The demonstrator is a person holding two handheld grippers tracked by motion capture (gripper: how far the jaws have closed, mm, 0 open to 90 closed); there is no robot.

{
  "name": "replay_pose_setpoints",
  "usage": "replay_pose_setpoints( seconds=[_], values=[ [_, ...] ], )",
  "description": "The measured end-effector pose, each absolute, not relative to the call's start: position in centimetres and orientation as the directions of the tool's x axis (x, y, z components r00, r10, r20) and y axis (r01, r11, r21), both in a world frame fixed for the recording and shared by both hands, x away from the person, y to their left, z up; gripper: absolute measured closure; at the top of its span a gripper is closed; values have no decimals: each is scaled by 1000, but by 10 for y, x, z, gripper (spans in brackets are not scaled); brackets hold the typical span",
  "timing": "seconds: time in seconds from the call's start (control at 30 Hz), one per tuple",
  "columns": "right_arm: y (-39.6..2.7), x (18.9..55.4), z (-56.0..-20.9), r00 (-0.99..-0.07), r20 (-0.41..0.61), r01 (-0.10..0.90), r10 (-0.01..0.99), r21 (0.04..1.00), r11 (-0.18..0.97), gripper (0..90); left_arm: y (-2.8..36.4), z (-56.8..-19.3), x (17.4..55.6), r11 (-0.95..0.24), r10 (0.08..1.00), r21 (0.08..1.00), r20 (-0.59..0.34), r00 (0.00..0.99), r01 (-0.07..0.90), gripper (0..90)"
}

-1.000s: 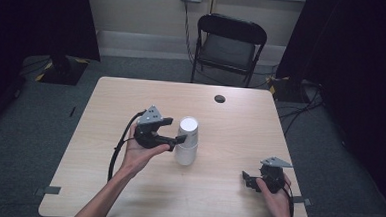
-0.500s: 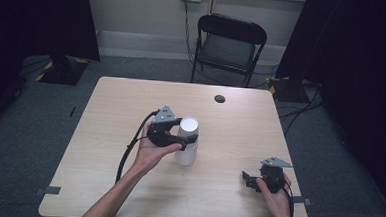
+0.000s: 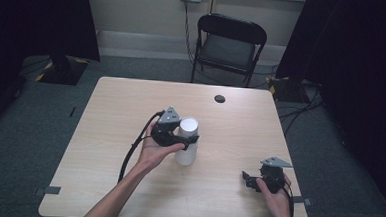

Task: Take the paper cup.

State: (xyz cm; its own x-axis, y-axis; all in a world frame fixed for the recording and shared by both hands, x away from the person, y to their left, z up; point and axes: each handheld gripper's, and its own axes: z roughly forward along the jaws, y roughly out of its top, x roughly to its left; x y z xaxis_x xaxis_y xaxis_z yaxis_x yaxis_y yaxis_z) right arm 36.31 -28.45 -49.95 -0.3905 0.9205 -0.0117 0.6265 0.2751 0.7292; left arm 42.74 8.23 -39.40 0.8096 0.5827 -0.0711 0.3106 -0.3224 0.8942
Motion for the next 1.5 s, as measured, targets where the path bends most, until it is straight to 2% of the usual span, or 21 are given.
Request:
replay_pose_setpoints(
  seconds=[0.13, 0.37, 1.5],
  values=[
    [-284, 363, -499, -391, -12, 626, 920, 729, 275, 92, 84, -393, 427, -324, 582, 891, -77, 810, 317, 274],
    [-284, 363, -499, -391, -12, 627, 920, 729, 275, 92, 83, -391, 426, -322, 592, 890, -76, 802, 322, 286],
    [-284, 363, -499, -391, -12, 626, 920, 729, 275, 92, 92, -362, 422, -290, 591, 911, -71, 804, 294, 297]
  ],
)
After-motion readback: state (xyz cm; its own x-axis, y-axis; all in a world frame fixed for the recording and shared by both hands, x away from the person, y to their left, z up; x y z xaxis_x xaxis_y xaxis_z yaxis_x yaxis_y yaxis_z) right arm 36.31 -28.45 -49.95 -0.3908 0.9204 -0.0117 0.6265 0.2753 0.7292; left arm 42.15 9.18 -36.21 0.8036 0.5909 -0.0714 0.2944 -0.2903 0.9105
